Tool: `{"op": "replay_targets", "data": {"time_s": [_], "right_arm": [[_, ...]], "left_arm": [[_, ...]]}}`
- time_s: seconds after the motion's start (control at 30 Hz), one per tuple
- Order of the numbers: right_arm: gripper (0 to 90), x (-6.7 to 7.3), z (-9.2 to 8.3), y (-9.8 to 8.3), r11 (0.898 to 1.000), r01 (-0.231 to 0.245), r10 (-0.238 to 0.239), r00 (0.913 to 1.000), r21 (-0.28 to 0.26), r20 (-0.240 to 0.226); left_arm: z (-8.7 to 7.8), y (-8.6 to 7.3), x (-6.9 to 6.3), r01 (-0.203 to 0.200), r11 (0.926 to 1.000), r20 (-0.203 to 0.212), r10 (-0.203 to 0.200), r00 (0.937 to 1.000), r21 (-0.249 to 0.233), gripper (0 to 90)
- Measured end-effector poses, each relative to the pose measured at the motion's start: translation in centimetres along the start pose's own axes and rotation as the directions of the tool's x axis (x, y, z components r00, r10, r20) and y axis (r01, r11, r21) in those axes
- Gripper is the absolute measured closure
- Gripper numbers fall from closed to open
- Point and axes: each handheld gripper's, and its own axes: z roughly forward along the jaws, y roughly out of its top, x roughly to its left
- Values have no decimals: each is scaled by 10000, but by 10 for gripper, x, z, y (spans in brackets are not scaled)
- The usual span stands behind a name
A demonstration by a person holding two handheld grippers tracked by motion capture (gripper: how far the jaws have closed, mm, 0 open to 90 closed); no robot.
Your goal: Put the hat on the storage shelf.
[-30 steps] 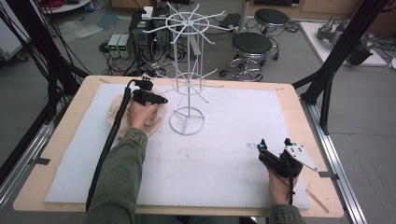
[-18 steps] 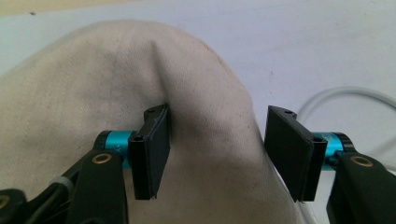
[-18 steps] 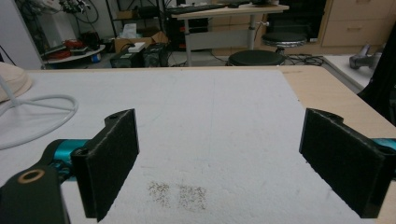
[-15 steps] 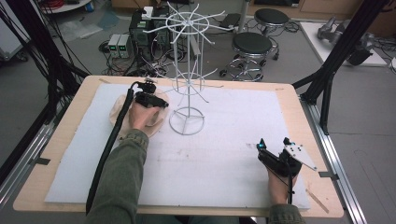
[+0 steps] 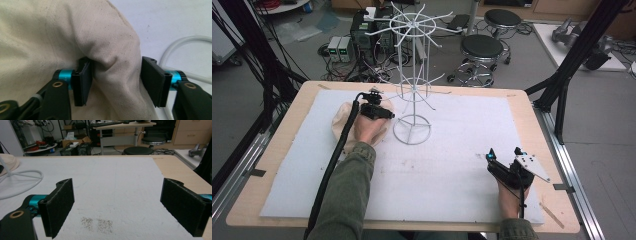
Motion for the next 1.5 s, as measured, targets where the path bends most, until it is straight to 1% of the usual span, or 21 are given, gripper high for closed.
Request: {"op": "replay_targets", "data": {"time_s": [0.07, 0.17, 0.23, 0.27, 0.33, 0.4, 0.43, 0.5, 0.57, 0.6, 0.8, 0.9, 1.07, 1.2, 1.27, 1.3, 1.33, 1.37, 1.4, 1.43, 1.5], "right_arm": [[110, 0, 0, 0, 10000, -89, 89, 10000, 16, 1], [110, 0, 0, 0, 9999, -79, 79, 10000, 94, 13], [110, 0, 0, 0, 10000, -53, 53, 10000, 18, 43], [110, -1, 0, 0, 10000, -36, 36, 10000, 63, 42], [110, -1, 1, 0, 9999, -60, 59, 10000, 108, 40], [110, -1, 0, 0, 9999, -16, 15, 10000, 111, 40], [110, -1, 1, 0, 10000, 21, -22, 10000, 78, 41], [109, -1, 1, 0, 10000, 6, -6, 10000, 93, 45], [110, 0, 1, 0, 9999, -47, 47, 10000, 102, 13], [110, 0, 1, 0, 9999, 21, -21, 10000, 105, 24], [110, 1, 1, 0, 9999, 54, -54, 10000, 85, 18], [110, 2, 2, 0, 10000, 36, -36, 10000, 87, 22], [110, 3, 1, 0, 9999, 128, -128, 9999, 21, -11], [110, 3, 1, 0, 9999, 106, -106, 9999, 78, 8], [110, 3, 1, 0, 9999, 122, -122, 9999, 51, -11], [110, 4, 1, 0, 10000, 68, -68, 10000, 69, -28], [110, 4, 1, 0, 10000, 65, -65, 10000, 75, -28], [110, 4, 1, 0, 10000, 55, -55, 10000, 56, -27], [110, 4, 1, 0, 9999, 113, -113, 9999, 42, -38], [110, 4, 1, 0, 9999, 117, -117, 9999, 52, -38], [110, 5, 1, 0, 9999, 110, -110, 9999, 33, -26]], "left_arm": [[0, 0, 2, 171, 9998, 280, -168, 9995, -112, 570], [-3, -2, 2, 122, 9995, 457, -109, 9989, -283, 683], [-3, -3, 2, 254, 9990, 556, -233, 9982, -379, 741], [-4, -4, 4, 413, 9982, 834, -375, 9958, -445, 763], [-6, -4, 6, 217, 9986, 1017, -168, 9947, -481, 798], [-7, -5, 7, -31, 9991, 1163, 80, 9932, -415, 807], [-7, -5, 7, -31, 9991, 1163, 80, 9932, -415, 808], [-12, -7, 10, -329, 9991, 1430, 365, 9890, -275, 810], [-13, -8, 11, -339, 9990, 1445, 378, 9888, -292, 811], [-17, -10, 13, -464, 9985, 1381, 499, 9892, -285, 810], [-37, -12, 15, -764, 9946, 1551, 865, 9841, -704, 808], [-47, -13, 15, -853, 9918, 1606, 998, 9820, -949, 807], [-67, -13, 24, -642, 9894, 1819, 875, 9794, -1303, 807], [-84, -15, 30, -556, 9831, 2028, 911, 9750, -1745, 807], [-94, -15, 31, -675, 9778, 2133, 1104, 9707, -1985, 806], [-94, -15, 31, -675, 9778, 2133, 1104, 9707, -1985, 806], [-103, -16, 31, -817, 9721, 2290, 1329, 9643, -2198, 805], [-107, -16, 31, -923, 9693, 2331, 1463, 9614, -2278, 806], [-107, -16, 31, -923, 9693, 2331, 1463, 9614, -2278, 806], [-115, -16, 29, -1032, 9634, 2386, 1638, 9572, -2474, 805], [-124, -17, 27, -1053, 9581, 2447, 1729, 9540, -2665, 804]]}}
